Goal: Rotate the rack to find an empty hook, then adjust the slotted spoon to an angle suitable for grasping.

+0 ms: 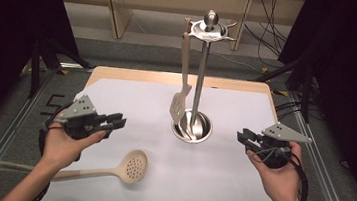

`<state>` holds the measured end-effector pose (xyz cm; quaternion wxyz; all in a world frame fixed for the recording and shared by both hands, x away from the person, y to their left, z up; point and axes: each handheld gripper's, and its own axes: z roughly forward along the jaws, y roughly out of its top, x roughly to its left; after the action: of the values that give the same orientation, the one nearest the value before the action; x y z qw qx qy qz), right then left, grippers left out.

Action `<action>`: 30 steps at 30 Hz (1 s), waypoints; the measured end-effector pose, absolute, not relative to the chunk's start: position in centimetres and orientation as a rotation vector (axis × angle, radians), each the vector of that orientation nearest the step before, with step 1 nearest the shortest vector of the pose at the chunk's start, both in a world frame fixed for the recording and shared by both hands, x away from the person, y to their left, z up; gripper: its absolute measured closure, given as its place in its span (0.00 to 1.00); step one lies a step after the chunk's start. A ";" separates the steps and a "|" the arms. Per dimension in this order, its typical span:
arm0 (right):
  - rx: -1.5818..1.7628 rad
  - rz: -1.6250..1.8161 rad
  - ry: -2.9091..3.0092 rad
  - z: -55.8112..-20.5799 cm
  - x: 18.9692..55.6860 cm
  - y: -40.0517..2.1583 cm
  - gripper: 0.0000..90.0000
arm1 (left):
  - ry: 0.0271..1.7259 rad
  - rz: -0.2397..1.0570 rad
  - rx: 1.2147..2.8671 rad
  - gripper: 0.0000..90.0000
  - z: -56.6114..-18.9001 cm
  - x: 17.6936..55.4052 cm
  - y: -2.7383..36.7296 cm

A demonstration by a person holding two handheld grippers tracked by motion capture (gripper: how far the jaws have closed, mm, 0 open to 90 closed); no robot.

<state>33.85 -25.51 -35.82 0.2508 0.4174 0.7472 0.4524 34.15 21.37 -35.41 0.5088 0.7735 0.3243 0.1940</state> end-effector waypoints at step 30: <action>1.108 1.213 2.044 -35.5 34.5 -26.2 0.80 | 0.986 0.124 2.292 0.99 -41.9 29.1 24.3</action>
<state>34.49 -26.17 -35.52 0.2567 0.4083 0.7534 0.4470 29.06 24.32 -41.90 0.3163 0.8704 0.3743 0.0471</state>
